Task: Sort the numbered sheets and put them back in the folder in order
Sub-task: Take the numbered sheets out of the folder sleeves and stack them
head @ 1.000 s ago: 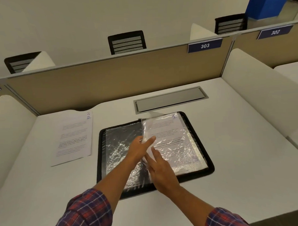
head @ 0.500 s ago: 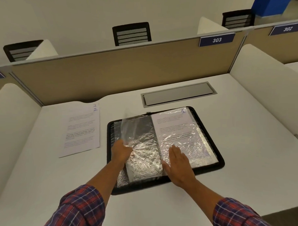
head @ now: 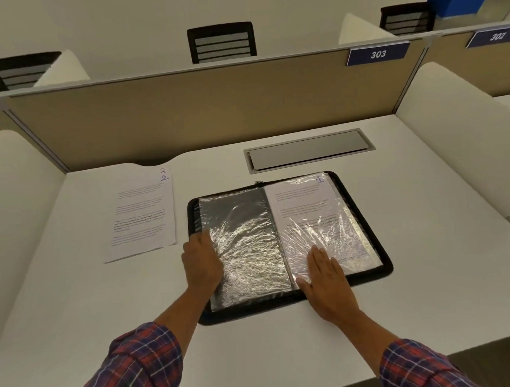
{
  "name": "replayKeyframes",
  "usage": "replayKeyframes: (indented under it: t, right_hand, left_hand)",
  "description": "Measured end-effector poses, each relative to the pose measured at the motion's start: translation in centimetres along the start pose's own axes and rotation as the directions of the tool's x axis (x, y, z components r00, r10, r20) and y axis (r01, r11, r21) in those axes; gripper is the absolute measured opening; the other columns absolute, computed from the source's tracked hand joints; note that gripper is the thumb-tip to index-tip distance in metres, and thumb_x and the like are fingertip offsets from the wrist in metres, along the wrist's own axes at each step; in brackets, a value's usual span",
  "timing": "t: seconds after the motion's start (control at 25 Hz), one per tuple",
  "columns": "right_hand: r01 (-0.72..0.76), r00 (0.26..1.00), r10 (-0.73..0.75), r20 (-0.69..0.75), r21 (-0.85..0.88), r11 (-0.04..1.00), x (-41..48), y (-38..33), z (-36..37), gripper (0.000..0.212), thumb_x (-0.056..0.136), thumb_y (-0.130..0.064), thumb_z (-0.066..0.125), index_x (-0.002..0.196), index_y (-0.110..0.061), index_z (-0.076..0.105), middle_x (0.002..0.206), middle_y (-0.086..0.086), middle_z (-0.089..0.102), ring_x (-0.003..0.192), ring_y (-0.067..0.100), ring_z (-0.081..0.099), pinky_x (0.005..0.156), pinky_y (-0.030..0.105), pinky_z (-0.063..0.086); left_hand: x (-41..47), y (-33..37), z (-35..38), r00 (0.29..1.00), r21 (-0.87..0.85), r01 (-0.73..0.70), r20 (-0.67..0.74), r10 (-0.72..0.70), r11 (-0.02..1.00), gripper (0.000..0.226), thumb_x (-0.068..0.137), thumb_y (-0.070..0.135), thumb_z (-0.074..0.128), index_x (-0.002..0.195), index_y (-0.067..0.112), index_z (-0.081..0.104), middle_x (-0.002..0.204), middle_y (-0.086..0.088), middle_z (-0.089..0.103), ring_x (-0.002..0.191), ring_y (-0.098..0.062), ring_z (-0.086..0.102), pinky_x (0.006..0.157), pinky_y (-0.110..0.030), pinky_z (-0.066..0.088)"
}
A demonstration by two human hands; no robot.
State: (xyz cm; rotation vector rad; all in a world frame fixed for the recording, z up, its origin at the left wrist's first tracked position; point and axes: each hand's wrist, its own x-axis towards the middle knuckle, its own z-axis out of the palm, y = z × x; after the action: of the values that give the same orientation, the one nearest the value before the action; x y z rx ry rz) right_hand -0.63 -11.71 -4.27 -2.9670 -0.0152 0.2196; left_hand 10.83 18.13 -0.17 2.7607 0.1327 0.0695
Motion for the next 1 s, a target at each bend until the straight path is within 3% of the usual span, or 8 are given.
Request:
replayKeyframes:
  t: [0.16, 0.28, 0.44, 0.64, 0.76, 0.92, 1.0]
  right_hand:
    - [-0.026, 0.999, 0.027, -0.034, 0.021, 0.999, -0.7, 0.1, 0.2, 0.081, 0.107, -0.063, 0.014, 0.167, -0.009, 0.006, 0.175, 0.008, -0.003, 0.161, 0.020, -0.009, 0.130, 0.039, -0.003]
    - [-0.049, 0.998, 0.048, -0.051, -0.007, 0.999, -1.6, 0.8, 0.5, 0.082, 0.107, -0.063, 0.015, 0.166, -0.007, 0.010, 0.175, 0.009, 0.003, 0.162, 0.022, -0.003, 0.130, 0.040, 0.002]
    - [-0.062, 0.995, 0.059, -0.083, -0.043, 0.997, -3.2, 2.1, 0.5, 0.083, 0.108, -0.065, 0.014, 0.165, -0.005, 0.017, 0.173, 0.013, 0.013, 0.161, 0.025, 0.009, 0.130, 0.044, 0.015]
    - [-0.096, 0.990, 0.095, -0.107, -0.007, 0.995, -5.0, 4.5, 0.1, 0.081, 0.108, -0.061, 0.021, 0.161, -0.002, 0.029, 0.170, 0.015, 0.024, 0.158, 0.029, 0.023, 0.127, 0.047, 0.027]
    - [-0.108, 0.987, 0.108, -0.121, 0.004, 0.994, -6.0, 6.2, 0.1, 0.080, 0.107, -0.060, 0.024, 0.161, 0.000, 0.030, 0.170, 0.017, 0.024, 0.158, 0.030, 0.024, 0.126, 0.049, 0.030]
    - [-0.075, 0.984, 0.078, -0.157, 0.023, 0.997, -6.9, 8.2, 0.0, 0.079, 0.107, -0.057, 0.030, 0.163, -0.002, 0.023, 0.172, 0.015, 0.019, 0.159, 0.028, 0.018, 0.127, 0.046, 0.027]
    - [-0.026, 0.980, 0.032, -0.198, 0.029, 0.999, -7.3, 8.9, -0.1, 0.077, 0.107, -0.054, 0.034, 0.163, -0.003, 0.022, 0.172, 0.015, 0.019, 0.160, 0.027, 0.017, 0.127, 0.045, 0.026]
  left_hand:
    - [-0.5, 2.2, 1.1, 0.959, 0.017, -0.281, 0.033, 0.280, 0.960, 0.059, 0.084, 0.001, 0.073, 0.140, 0.013, 0.060, 0.142, -0.013, 0.058, 0.136, -0.032, 0.051, 0.114, -0.051, 0.041]
    - [-1.4, 4.9, 2.4, 0.878, -0.046, -0.473, 0.064, 0.475, 0.880, 0.041, 0.095, 0.013, 0.064, 0.136, 0.012, 0.062, 0.139, -0.010, 0.060, 0.134, -0.027, 0.052, 0.117, -0.048, 0.041]
    - [-3.1, 8.8, 4.3, 0.740, -0.156, -0.638, 0.147, 0.657, 0.754, 0.046, 0.098, 0.033, 0.061, 0.138, 0.012, 0.058, 0.143, -0.007, 0.056, 0.132, -0.023, 0.050, 0.116, -0.040, 0.041]
    - [-5.9, 12.8, 7.1, 0.590, -0.185, -0.760, 0.205, 0.781, 0.623, 0.046, 0.094, 0.039, 0.072, 0.126, 0.007, 0.061, 0.142, -0.013, 0.054, 0.135, -0.031, 0.048, 0.111, -0.041, 0.043]
    - [-7.0, 13.9, 8.3, 0.614, -0.163, -0.747, 0.203, 0.762, 0.645, 0.046, 0.094, 0.037, 0.073, 0.128, 0.007, 0.064, 0.148, -0.015, 0.053, 0.143, -0.033, 0.042, 0.117, -0.045, 0.041]
    - [-8.0, 14.6, 8.5, 0.584, -0.156, -0.784, 0.145, 0.799, 0.602, 0.023, 0.097, 0.025, 0.069, 0.113, 0.009, 0.068, 0.134, -0.012, 0.060, 0.129, -0.032, 0.051, 0.109, -0.050, 0.046]
    - [-8.4, 15.0, 8.5, 0.587, -0.138, -0.786, 0.137, 0.798, 0.603, 0.016, 0.101, 0.021, 0.062, 0.104, 0.008, 0.071, 0.128, -0.012, 0.063, 0.128, -0.031, 0.051, 0.112, -0.050, 0.042]
